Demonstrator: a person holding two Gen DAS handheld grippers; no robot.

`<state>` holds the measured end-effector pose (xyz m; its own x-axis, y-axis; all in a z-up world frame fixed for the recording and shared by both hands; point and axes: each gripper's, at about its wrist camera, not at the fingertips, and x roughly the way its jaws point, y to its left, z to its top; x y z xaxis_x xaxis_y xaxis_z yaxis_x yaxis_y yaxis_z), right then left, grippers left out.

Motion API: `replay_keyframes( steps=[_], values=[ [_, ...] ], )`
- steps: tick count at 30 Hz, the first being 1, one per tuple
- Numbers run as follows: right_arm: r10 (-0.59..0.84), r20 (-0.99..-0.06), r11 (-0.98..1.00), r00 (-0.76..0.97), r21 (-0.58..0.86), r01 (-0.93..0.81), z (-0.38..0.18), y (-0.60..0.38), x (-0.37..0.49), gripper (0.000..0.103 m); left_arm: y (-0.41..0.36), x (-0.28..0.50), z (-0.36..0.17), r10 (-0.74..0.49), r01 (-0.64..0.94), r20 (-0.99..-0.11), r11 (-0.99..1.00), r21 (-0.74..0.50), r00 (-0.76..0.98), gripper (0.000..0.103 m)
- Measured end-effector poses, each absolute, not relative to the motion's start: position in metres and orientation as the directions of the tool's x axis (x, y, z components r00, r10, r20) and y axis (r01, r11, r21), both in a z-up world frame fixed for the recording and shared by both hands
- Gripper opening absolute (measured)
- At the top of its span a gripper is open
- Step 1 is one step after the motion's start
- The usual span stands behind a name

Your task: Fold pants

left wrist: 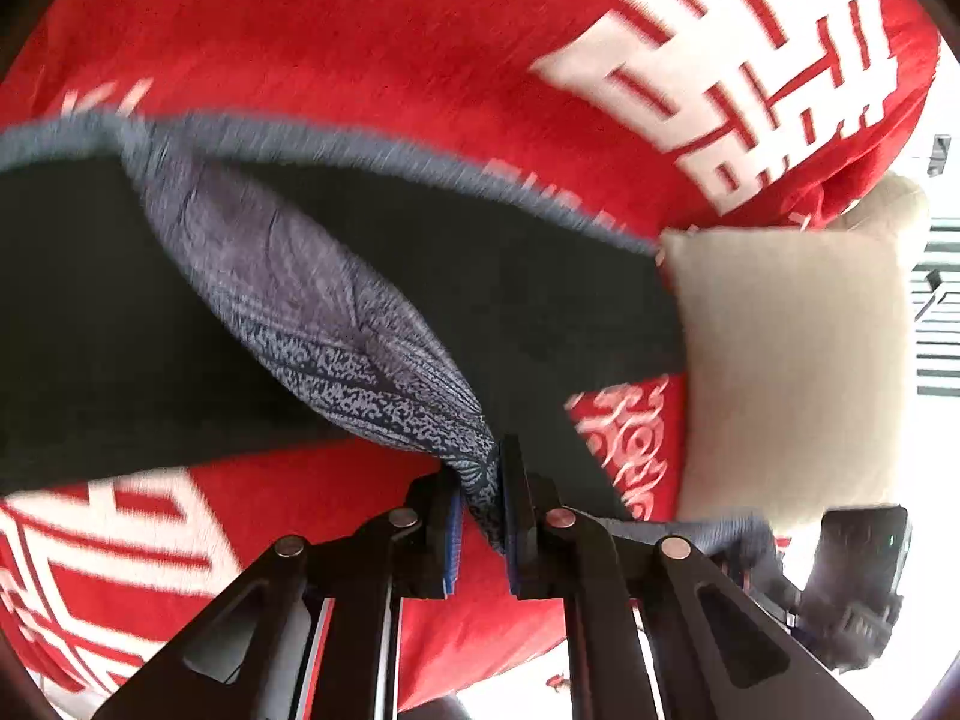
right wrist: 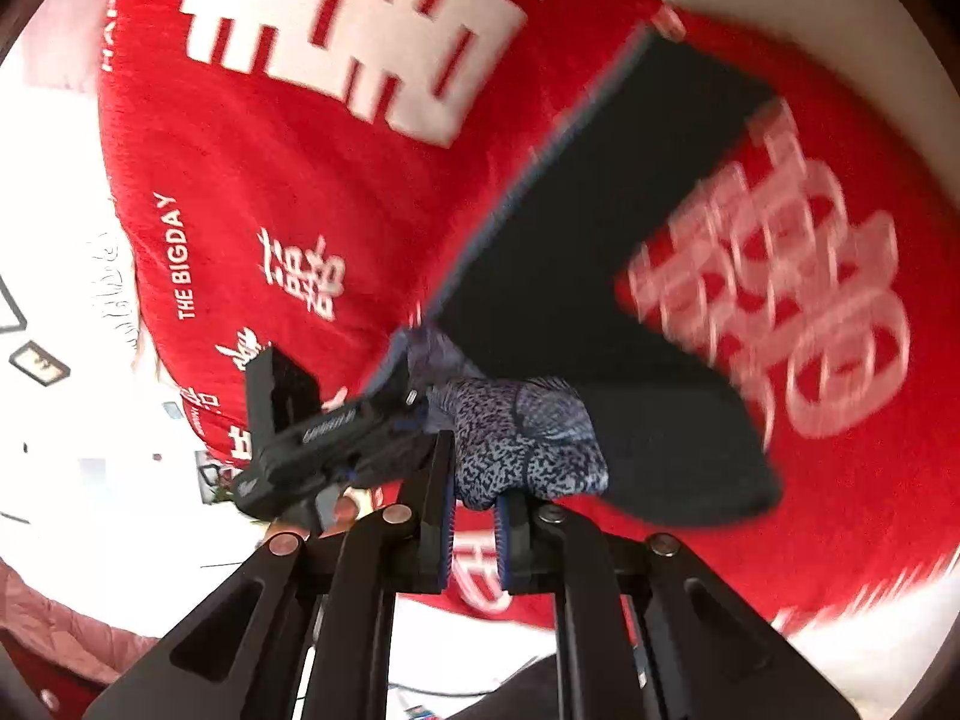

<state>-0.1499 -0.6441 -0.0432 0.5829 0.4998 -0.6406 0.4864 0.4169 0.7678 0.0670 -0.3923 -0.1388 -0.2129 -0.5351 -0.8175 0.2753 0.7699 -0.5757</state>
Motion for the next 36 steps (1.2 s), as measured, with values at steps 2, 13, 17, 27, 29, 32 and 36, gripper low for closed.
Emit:
replay_keyframes(
  steps=[2, 13, 17, 27, 29, 32, 36],
  values=[
    [0.479, -0.652, 0.464, 0.588, 0.757, 0.460, -0.034, -0.671, -0.125, 0.011, -0.407, 0.083, -0.131, -0.550, 0.288, -0.814, 0.762, -0.581, -0.186, 0.012],
    [0.295, -0.871, 0.718, 0.393, 0.473, 0.511, -0.098, -0.765, -0.010, 0.008, -0.484, 0.156, -0.176, -0.427, 0.372, -0.898, 0.821, -0.434, -0.104, 0.012],
    [0.219, -0.915, 0.764, 0.338, 0.376, 0.524, -0.100, -0.761, -0.013, 0.057, -0.479, 0.169, -0.162, -0.420, 0.367, -0.903, 0.829, -0.423, -0.092, 0.022],
    [0.136, -0.949, 0.748, 0.284, 0.286, 0.598, -0.097, -0.751, -0.038, 0.058, -0.424, 0.139, -0.159, -0.199, 0.442, -0.979, 0.882, -0.161, 0.040, 0.077],
    [0.148, -0.942, 0.719, 0.301, 0.311, 0.621, -0.106, -0.750, -0.039, 0.055, -0.417, 0.132, -0.178, -0.161, 0.426, -0.987, 0.893, -0.143, 0.005, 0.077],
    [0.200, -0.912, 0.623, 0.358, 0.401, 0.672, -0.125, -0.759, -0.038, 0.051, -0.414, 0.125, -0.199, -0.120, 0.417, -0.993, 0.902, -0.116, -0.015, 0.077],
    [0.167, -0.915, 0.590, 0.367, 0.391, 0.707, -0.135, -0.762, -0.025, 0.009, -0.425, 0.118, -0.202, -0.083, 0.459, -0.996, 0.886, -0.058, 0.034, 0.080]
  ],
)
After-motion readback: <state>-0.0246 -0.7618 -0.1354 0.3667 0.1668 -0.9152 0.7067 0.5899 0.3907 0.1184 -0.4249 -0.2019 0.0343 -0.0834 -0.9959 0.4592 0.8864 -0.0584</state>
